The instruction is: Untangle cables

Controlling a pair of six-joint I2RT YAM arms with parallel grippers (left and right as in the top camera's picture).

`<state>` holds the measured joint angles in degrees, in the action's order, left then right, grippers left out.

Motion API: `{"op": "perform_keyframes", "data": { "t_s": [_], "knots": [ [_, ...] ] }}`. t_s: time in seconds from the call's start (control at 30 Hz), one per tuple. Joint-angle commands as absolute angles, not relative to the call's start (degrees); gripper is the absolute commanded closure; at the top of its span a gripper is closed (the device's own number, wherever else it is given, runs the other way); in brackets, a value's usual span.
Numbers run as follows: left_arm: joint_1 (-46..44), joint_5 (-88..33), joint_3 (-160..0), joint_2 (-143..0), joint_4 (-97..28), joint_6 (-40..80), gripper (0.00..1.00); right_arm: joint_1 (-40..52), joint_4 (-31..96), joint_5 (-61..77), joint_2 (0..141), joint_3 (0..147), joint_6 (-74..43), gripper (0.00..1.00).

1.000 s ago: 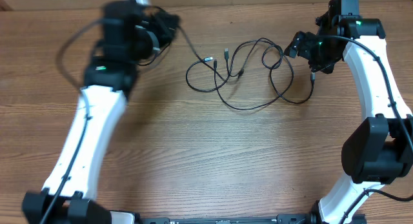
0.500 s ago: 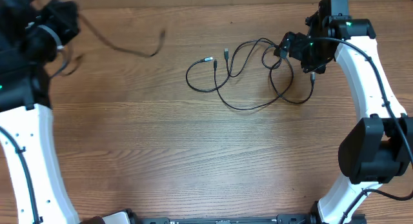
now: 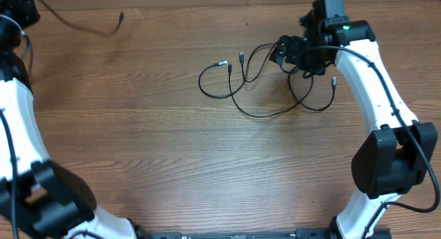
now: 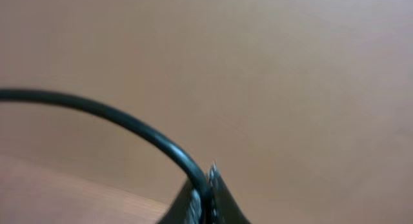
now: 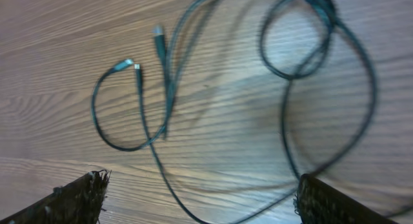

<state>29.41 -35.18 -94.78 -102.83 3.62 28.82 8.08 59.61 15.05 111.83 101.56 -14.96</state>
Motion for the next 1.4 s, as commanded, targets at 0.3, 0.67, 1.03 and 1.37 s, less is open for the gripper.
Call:
{"op": "perform_keyframes", "data": {
  "t_s": [0.3,0.67,1.03,1.37],
  "knots": [
    [32.6,-43.1,-101.3,-107.7,15.0,42.5,0.96,9.4,58.5,15.1,111.6,101.2,-15.0,0.08],
    [32.3,-3.9,-101.3,-114.7,-16.1,24.4,0.96,9.4,59.3,15.1,111.6,101.2,-15.0,0.08],
    [32.1,-3.7,-101.7,-120.9,-26.0,30.9,0.00,9.4,60.4,15.1,111.6,101.2,-15.0,0.05],
    [28.8,-2.8,-112.7,-114.5,-48.4,31.8,0.00,9.4,60.1,13.9,111.6,101.2,-14.8,0.01]
  ]
}}
